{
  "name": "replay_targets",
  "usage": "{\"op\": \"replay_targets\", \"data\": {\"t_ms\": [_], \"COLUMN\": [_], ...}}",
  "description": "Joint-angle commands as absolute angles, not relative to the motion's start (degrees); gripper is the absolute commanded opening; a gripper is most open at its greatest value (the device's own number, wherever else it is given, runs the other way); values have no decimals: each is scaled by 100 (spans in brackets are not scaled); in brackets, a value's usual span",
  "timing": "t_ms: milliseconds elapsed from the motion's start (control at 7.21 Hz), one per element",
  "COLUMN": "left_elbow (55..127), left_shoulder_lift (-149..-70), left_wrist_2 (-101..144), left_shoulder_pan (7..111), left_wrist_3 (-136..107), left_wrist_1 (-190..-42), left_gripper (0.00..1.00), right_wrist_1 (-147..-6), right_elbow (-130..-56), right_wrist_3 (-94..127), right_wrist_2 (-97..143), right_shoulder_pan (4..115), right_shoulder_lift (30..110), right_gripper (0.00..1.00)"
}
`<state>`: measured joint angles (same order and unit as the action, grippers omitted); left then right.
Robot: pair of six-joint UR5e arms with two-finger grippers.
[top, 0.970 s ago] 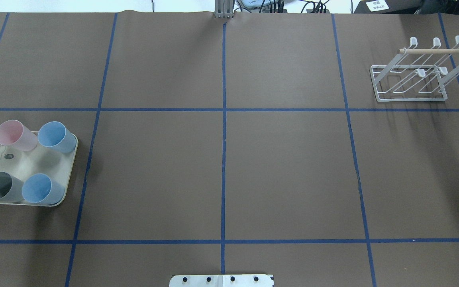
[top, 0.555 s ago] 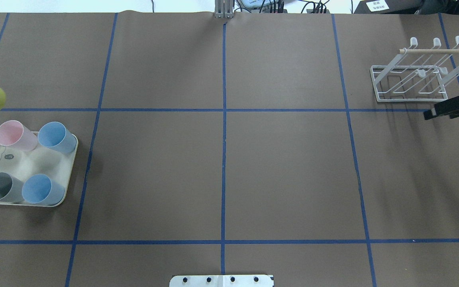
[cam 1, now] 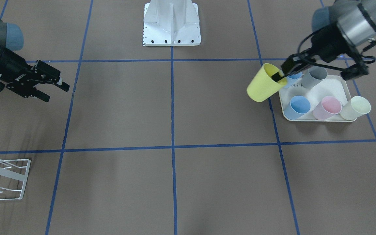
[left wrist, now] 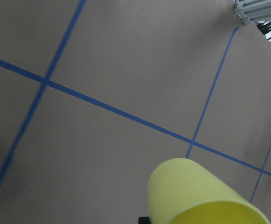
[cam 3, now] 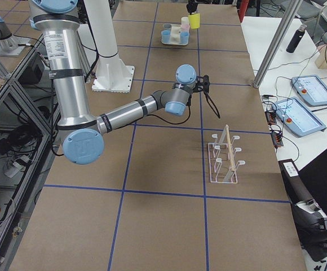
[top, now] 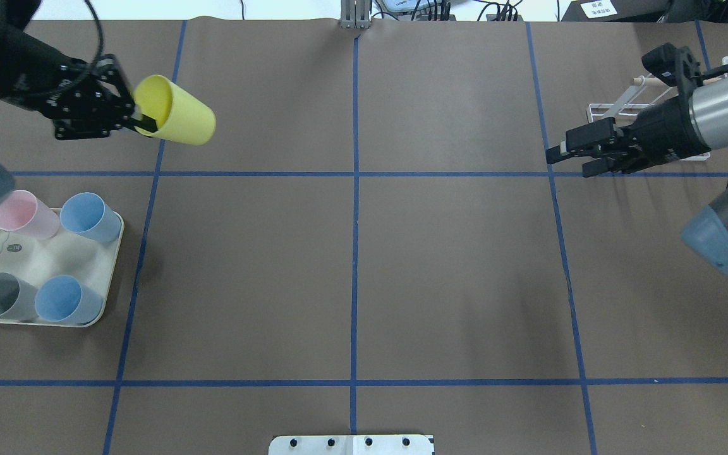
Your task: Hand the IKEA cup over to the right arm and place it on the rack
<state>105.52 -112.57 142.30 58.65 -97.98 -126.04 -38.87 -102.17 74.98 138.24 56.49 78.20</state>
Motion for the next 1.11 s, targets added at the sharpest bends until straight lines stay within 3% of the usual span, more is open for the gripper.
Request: {"op": "replay_targets", "data": {"t_ms": [0,416,970], "left_elbow": [10311,9486,9264], "left_shoulder_lift": [-11742,-11742,-11760], "left_wrist_2": [12901,11009,10389], "left_shoulder_pan": [4952,4124,3885], "left_wrist_3": [-11190,-12908,-13620], "left_wrist_1": [-13965,-17087,-18068], "left_gripper": [0,0,0], "right_wrist_1": [-2827,-1490,-1065], "right_elbow": [-10178,-10169,-10143], "right_wrist_3": [8445,11703,13200], "right_wrist_2": [13258,10943,9783], "right_shoulder_pan": [5021,3863,3498], "right_shoulder_lift": [7192,6856,6539], "right_gripper": [100,99,98]}}
